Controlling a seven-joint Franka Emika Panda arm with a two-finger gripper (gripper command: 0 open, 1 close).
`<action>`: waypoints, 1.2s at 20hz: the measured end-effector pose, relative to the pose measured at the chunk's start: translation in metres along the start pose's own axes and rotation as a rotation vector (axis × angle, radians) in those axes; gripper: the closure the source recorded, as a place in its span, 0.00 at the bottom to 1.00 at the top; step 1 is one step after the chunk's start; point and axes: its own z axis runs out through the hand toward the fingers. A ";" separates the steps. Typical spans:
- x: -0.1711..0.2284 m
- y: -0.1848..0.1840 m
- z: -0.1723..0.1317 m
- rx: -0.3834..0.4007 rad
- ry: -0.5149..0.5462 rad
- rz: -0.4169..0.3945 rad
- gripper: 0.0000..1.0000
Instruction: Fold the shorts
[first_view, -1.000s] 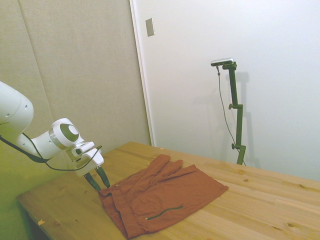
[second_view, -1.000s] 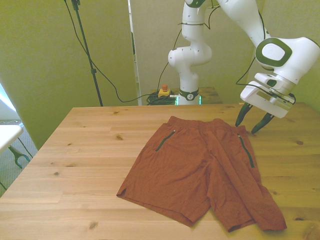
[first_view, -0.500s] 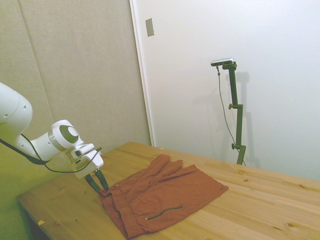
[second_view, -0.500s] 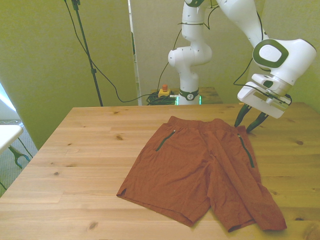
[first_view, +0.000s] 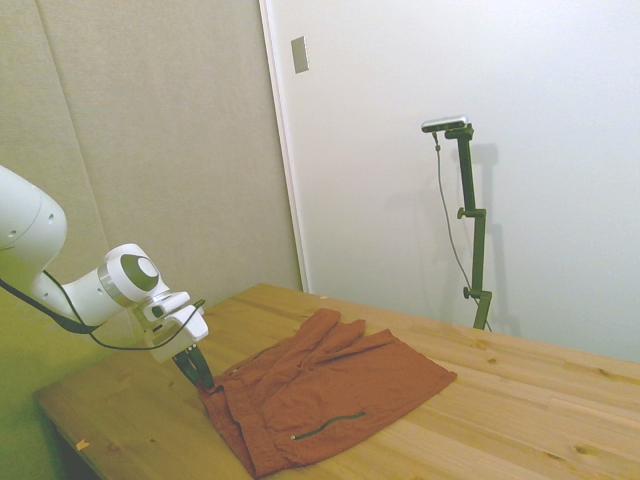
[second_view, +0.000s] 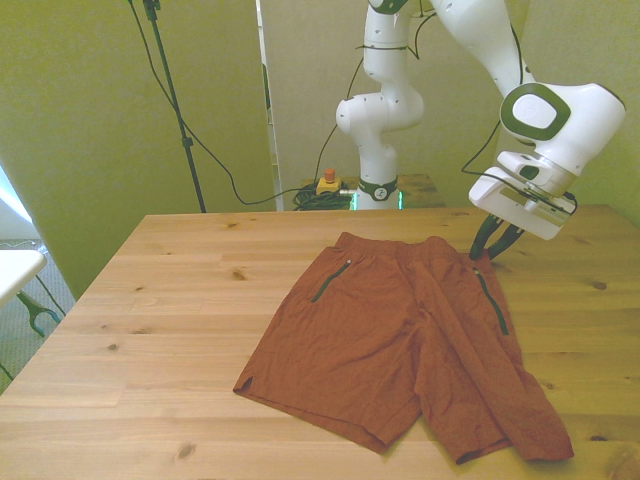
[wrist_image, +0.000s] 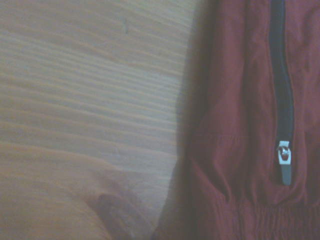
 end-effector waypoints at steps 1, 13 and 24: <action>0.000 0.000 0.001 0.001 -0.001 0.000 1.00; 0.002 0.003 0.002 0.001 -0.001 0.005 1.00; -0.030 0.003 -0.028 0.044 -0.003 -0.043 1.00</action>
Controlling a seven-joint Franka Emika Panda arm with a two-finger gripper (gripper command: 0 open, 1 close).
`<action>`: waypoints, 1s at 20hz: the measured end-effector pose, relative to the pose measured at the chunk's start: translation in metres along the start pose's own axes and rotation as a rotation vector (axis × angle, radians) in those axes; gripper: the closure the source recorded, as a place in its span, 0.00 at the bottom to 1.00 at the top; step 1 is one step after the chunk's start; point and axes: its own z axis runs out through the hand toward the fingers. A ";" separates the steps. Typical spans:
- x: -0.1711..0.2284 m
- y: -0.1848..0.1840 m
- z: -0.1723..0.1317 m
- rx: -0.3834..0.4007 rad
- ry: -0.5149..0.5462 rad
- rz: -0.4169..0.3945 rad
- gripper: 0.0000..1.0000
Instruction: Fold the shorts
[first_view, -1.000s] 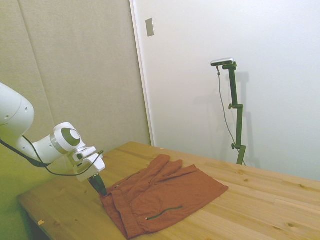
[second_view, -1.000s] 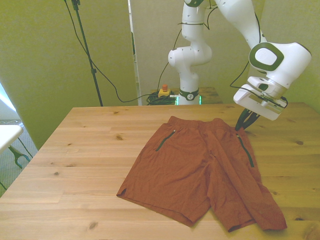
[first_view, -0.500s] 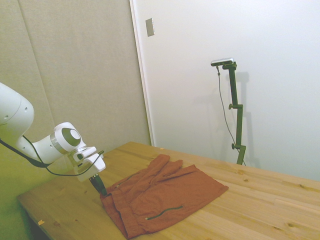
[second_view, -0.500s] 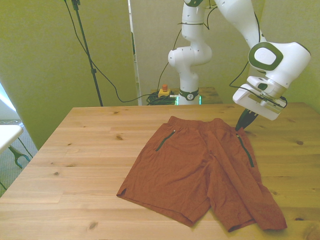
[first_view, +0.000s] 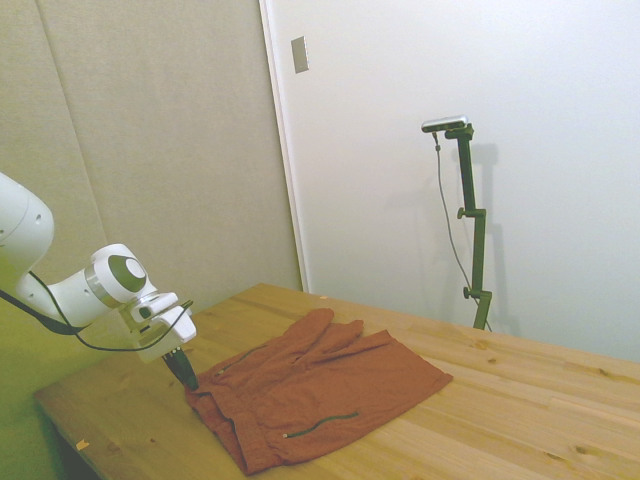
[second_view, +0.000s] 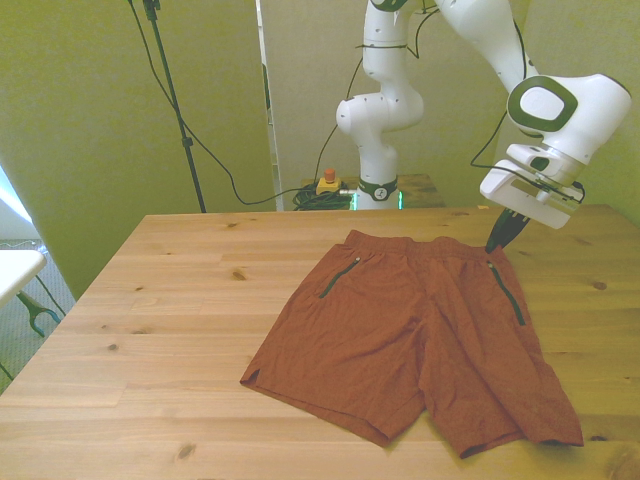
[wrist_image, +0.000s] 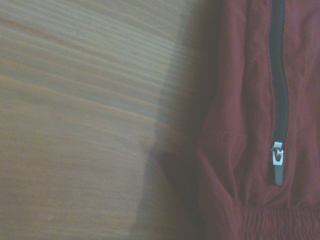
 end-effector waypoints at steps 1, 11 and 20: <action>0.000 0.002 -0.003 0.007 0.003 -0.002 1.00; 0.059 0.056 -0.059 0.154 -0.055 0.109 1.00; 0.103 0.136 -0.074 0.246 -0.112 0.213 1.00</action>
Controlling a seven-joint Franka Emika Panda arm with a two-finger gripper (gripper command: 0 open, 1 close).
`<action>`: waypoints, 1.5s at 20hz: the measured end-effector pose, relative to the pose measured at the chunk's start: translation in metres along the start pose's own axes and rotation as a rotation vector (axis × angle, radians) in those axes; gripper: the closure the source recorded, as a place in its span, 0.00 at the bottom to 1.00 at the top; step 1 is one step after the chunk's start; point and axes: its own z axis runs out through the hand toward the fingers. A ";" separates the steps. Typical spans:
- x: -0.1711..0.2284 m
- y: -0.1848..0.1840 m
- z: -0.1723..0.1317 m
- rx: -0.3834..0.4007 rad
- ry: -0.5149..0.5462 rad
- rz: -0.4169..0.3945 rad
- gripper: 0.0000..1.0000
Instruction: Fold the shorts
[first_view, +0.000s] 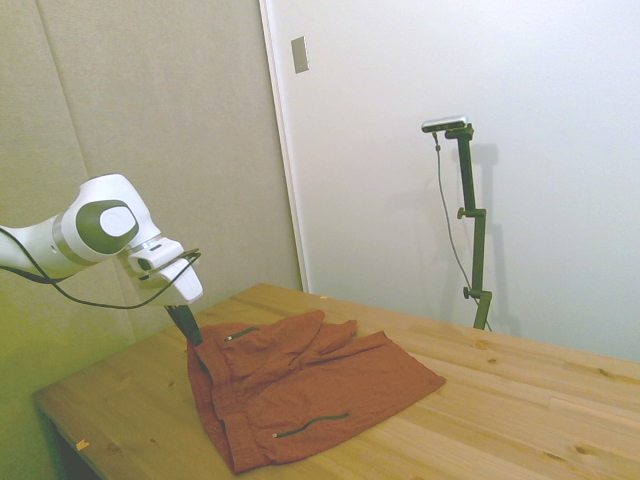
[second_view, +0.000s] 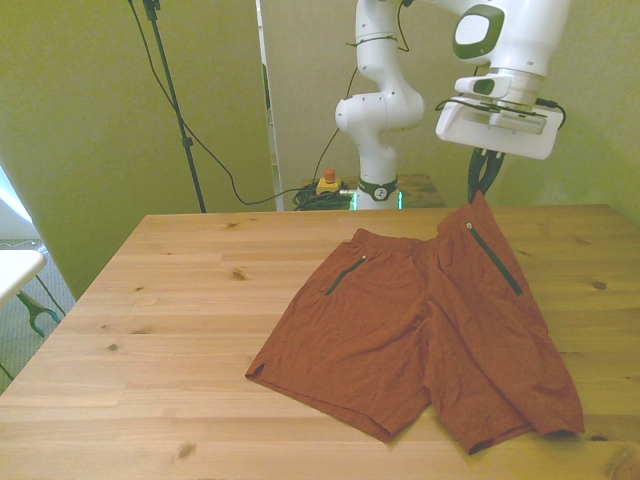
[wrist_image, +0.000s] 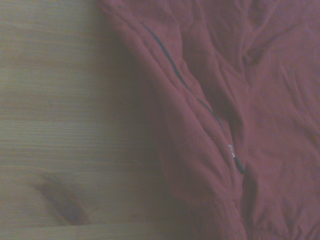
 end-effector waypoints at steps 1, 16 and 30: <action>0.006 0.009 -0.004 0.009 0.000 0.013 1.00; 0.074 0.130 0.009 0.035 -0.065 0.186 1.00; 0.132 0.206 0.147 -0.016 -0.210 0.306 0.00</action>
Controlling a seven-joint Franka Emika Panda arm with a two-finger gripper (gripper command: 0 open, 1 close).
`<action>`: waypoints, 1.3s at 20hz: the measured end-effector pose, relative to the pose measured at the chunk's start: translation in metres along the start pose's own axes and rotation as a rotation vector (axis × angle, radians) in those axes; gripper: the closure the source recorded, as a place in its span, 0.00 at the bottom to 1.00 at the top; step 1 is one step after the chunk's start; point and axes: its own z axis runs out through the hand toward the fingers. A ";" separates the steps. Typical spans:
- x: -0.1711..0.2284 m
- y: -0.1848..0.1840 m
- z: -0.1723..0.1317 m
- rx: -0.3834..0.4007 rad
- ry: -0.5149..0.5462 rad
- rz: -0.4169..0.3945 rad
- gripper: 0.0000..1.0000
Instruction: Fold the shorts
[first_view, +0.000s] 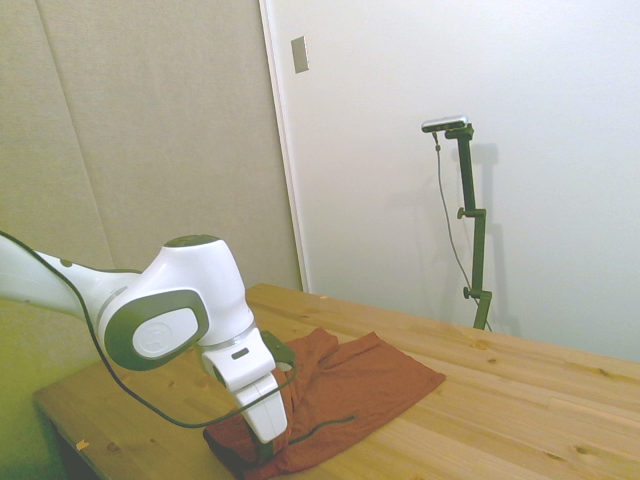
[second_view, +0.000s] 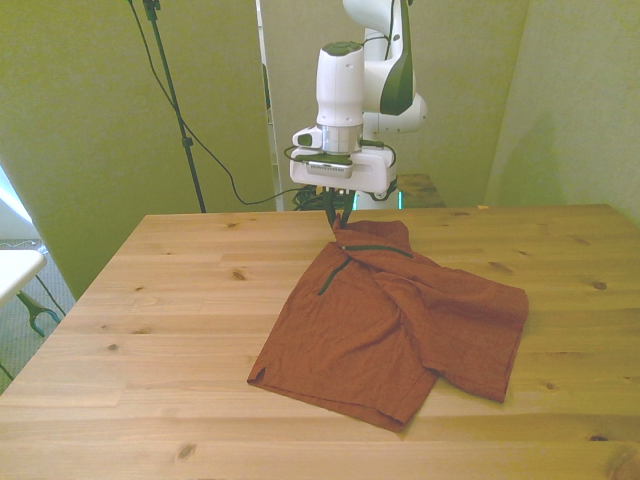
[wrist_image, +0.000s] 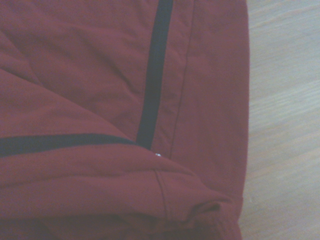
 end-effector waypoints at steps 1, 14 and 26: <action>0.001 -0.004 0.003 -0.005 -0.003 -0.003 0.00; -0.002 -0.038 0.007 -0.016 -0.001 -0.054 0.00; -0.004 -0.039 0.006 -0.016 0.000 -0.059 0.00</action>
